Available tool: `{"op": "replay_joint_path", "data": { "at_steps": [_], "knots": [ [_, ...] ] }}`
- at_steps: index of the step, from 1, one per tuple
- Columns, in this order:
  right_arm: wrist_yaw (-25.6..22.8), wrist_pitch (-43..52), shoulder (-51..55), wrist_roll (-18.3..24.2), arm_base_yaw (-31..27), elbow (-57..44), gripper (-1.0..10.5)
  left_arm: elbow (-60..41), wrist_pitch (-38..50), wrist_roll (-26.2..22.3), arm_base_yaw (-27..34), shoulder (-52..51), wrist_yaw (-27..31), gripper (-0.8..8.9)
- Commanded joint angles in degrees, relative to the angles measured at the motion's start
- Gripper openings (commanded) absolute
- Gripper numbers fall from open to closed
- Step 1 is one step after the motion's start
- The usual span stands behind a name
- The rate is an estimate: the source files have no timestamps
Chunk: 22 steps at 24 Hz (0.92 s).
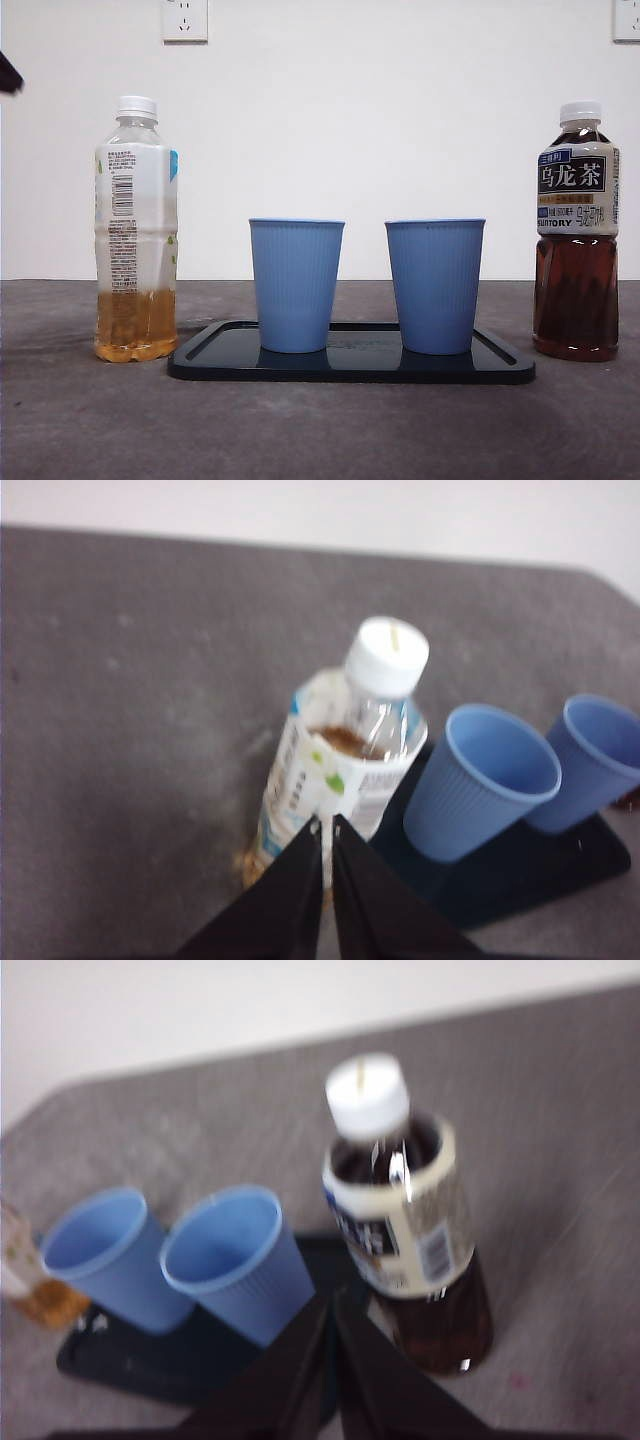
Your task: Pour the drink into the cup
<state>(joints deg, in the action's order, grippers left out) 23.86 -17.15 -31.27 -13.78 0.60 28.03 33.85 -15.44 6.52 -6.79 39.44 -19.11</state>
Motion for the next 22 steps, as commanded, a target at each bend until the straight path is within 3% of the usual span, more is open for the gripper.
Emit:
{"op": "replay_joint_path", "data": {
  "at_steps": [1, 8, 11, 18, 22],
  "knots": [
    [0.8, 1.7, -6.1, 2.1, 0.1, 0.7, 0.1, 0.6, 0.4, -2.6, -0.1, 2.2, -0.5, 0.15],
    [0.8, 10.6, -17.9, 4.2, 0.1, 0.7, 0.3, 0.6, 0.5, -4.2, -0.1, 5.9, -0.5, 0.15],
    [0.8, 12.5, -21.6, 4.2, 1.0, 0.7, 1.5, 0.6, 0.5, -4.2, -0.1, 7.5, -0.5, 0.15],
    [-3.5, 14.3, -22.6, 4.0, 4.0, 0.7, 5.9, 0.6, 1.1, -4.1, -0.1, 7.8, -0.5, 0.16],
    [-8.3, 20.1, -24.6, 4.6, 6.0, 0.7, 6.1, 0.6, 1.1, -4.1, -0.1, 7.8, -0.5, 0.16]
  ]
}}
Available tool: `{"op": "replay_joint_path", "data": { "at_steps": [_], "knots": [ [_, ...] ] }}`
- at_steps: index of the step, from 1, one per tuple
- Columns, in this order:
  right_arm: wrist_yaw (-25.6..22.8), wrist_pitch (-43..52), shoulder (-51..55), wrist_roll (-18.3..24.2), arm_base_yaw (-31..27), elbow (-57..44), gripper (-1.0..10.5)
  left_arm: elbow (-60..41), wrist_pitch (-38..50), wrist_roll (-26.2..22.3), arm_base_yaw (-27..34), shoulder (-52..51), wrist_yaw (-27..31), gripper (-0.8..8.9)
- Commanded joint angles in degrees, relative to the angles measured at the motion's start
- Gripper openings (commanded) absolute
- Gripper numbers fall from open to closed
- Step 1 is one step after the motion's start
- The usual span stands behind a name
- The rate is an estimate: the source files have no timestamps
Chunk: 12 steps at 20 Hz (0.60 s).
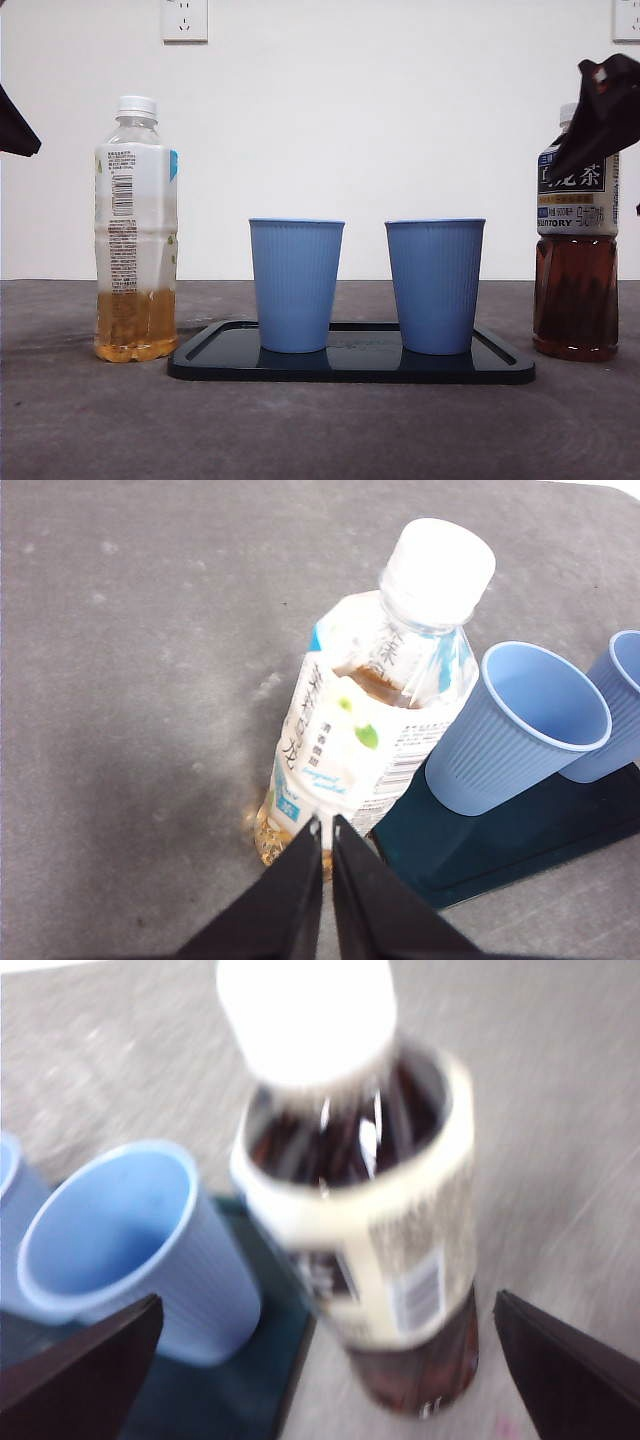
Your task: Pour the drink into the cup
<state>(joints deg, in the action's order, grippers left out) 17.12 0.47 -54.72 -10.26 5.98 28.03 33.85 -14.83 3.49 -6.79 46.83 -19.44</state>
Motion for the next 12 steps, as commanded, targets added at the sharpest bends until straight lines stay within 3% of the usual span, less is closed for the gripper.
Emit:
{"op": "replay_joint_path", "data": {
  "at_steps": [1, 7, 8, 11, 12],
  "knots": [
    [-3.0, 4.5, -2.0, 2.1, 1.1, 0.7, 6.1, 0.6, 0.6, -1.1, -0.1, 0.4, -0.2, 0.16],
    [-4.1, 13.8, -8.3, 3.1, 1.8, 0.7, 6.1, 0.6, 0.7, -1.1, -0.1, 0.4, -0.2, 0.25],
    [-4.1, 14.6, -9.6, 3.1, 1.8, 0.7, 6.1, 0.6, 0.7, -1.1, -0.1, 0.4, -0.2, 0.64],
    [-4.1, 16.4, -12.3, 3.2, 1.8, 0.7, 6.1, 0.6, 1.2, -0.8, -0.1, 0.4, -0.1, 3.29],
    [-4.1, 16.9, -12.7, 3.3, 1.8, 0.7, 6.1, 0.6, 1.2, -0.6, -0.1, 0.4, -0.2, 3.67]
  ]
}}
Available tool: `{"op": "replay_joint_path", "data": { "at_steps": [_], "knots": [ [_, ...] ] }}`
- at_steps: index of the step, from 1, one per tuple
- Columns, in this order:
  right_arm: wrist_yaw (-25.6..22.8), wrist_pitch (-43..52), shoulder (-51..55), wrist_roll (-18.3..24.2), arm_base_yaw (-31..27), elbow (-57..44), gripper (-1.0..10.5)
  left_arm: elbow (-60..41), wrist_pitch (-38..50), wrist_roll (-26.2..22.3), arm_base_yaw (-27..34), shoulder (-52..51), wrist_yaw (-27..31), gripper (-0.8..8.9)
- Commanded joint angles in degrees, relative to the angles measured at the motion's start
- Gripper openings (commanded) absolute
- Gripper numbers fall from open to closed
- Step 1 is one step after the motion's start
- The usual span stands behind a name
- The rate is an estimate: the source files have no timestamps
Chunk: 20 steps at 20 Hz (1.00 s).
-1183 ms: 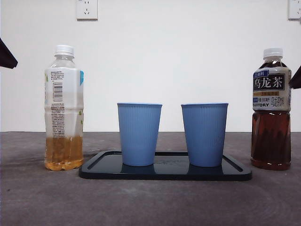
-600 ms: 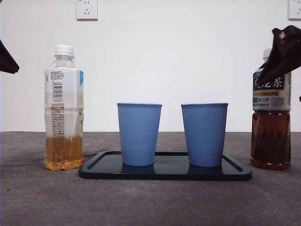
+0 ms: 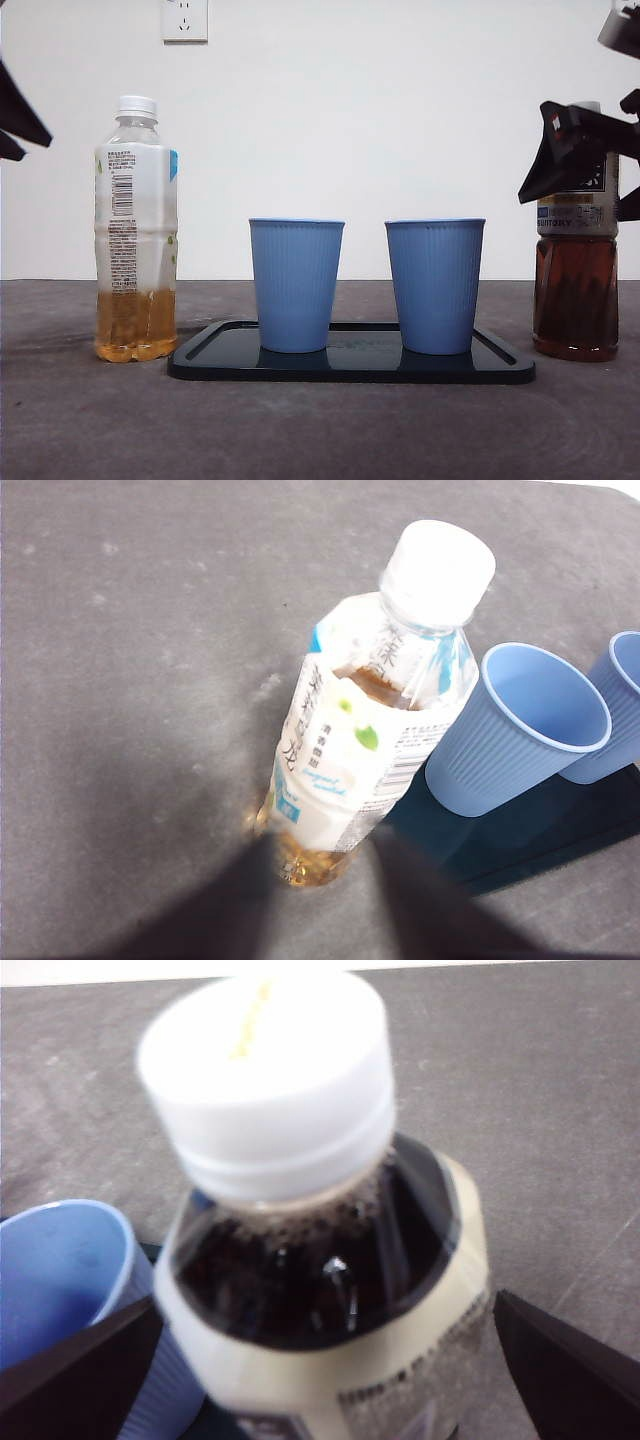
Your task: Pour the drink into the cup
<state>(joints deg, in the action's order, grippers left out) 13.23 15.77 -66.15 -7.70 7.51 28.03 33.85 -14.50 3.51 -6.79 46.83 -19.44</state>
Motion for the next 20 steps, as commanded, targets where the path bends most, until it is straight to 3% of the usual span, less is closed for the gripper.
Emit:
{"op": "replay_joint_path", "data": {
  "at_steps": [1, 3, 8, 14, 16, 20],
  "knots": [
    [-0.3, 2.2, -1.8, 0.7, 0.2, 0.7, 6.0, 0.6, 0.9, -0.2, -0.1, 0.4, -0.1, 4.0],
    [-0.3, 3.2, -2.8, 0.7, 0.2, 0.7, 5.5, 0.6, 0.9, 0.0, -0.1, 0.4, -0.1, 4.18],
    [-0.2, 5.1, -5.2, 0.9, 0.2, 0.7, 2.6, 0.6, 1.0, 0.0, -0.1, 0.4, -0.2, 4.49],
    [-1.4, 4.7, -5.0, 0.9, 0.2, 0.9, 2.1, 0.6, 1.4, 0.0, -0.1, 0.4, -0.2, 4.77],
    [-3.7, -1.0, -2.9, 1.3, 0.2, 2.9, 2.1, 0.6, 1.8, 0.0, -0.1, 0.4, -0.1, 4.76],
    [-9.3, -24.0, 0.1, 6.4, 1.8, 14.3, 2.1, 0.6, 2.2, 0.0, -0.1, 0.4, -0.2, 4.68]
  ]
}}
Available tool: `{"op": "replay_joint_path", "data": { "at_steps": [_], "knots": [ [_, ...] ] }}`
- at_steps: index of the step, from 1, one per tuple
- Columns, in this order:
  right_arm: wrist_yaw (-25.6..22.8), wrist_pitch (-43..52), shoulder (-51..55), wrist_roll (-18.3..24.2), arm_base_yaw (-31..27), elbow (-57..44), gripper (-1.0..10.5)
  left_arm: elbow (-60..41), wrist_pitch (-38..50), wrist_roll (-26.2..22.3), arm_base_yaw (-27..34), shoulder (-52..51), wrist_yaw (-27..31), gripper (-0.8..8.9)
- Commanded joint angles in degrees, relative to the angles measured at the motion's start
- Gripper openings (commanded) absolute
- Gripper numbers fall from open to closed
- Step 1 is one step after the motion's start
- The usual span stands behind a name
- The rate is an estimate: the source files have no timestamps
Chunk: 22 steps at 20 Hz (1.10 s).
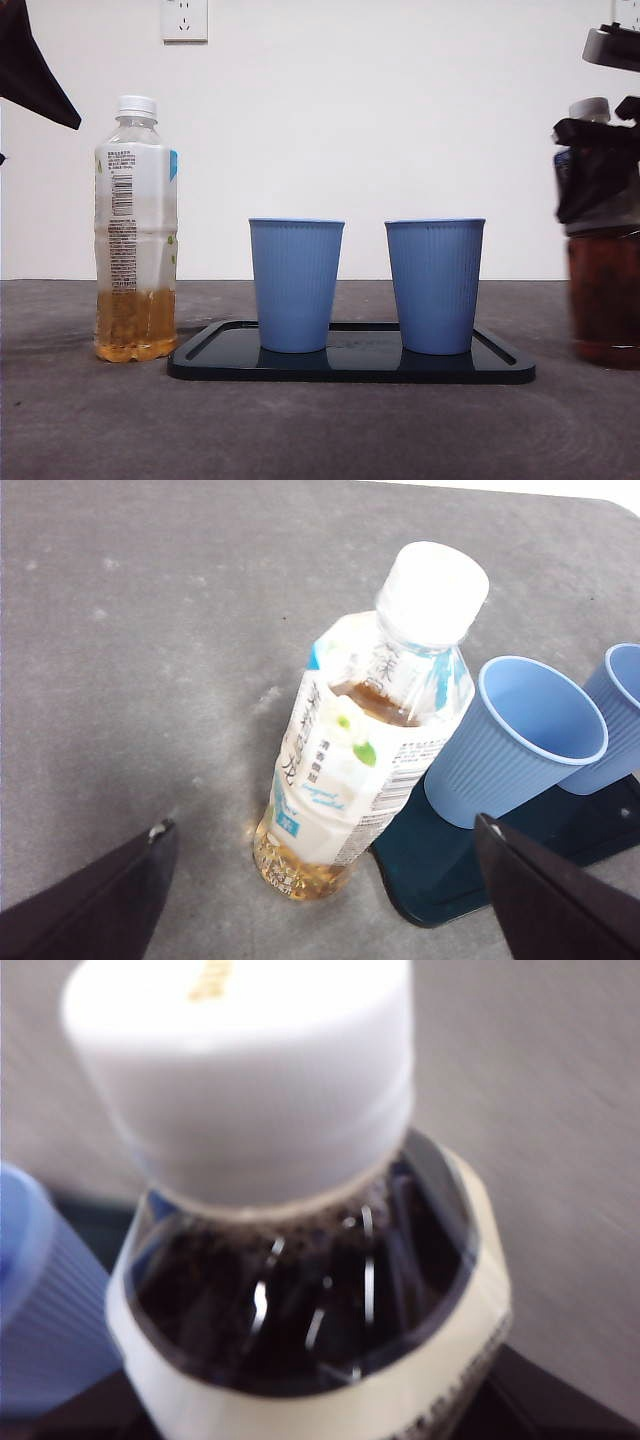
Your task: Pour the drink into the cup
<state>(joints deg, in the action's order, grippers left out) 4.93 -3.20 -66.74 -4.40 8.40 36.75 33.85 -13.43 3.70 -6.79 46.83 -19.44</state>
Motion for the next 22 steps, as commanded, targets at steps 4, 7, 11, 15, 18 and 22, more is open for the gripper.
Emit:
{"op": "replay_joint_path", "data": {
  "at_steps": [4, 7, 11, 15, 18, 22],
  "knots": [
    [-6.2, -21.1, -0.3, 8.9, 5.8, 15.5, 2.1, 0.6, 1.3, 0.0, -0.1, 0.4, -0.2, 4.68],
    [-11.3, -28.5, -2.3, 12.5, 10.8, 20.4, 2.1, 0.6, 1.0, 0.0, -0.1, 0.4, -0.1, 4.68],
    [-22.0, -36.2, -7.2, 17.6, 16.5, 27.1, 2.1, 0.6, 1.0, 0.0, -0.1, 0.4, -0.1, 4.68],
    [-28.2, -42.2, -13.4, 20.6, 19.7, 33.2, 2.1, 0.6, 1.0, 0.0, -0.1, 0.4, -0.1, 4.68],
    [-34.6, -46.2, -17.7, 23.7, 21.9, 35.7, 2.1, 0.6, 1.2, 0.0, -0.1, 0.4, -0.1, 4.68],
    [-40.7, -47.7, -20.4, 26.3, 24.4, 36.0, 2.1, 0.6, 1.2, 0.0, -0.1, 0.7, -0.1, 4.68]
  ]
}}
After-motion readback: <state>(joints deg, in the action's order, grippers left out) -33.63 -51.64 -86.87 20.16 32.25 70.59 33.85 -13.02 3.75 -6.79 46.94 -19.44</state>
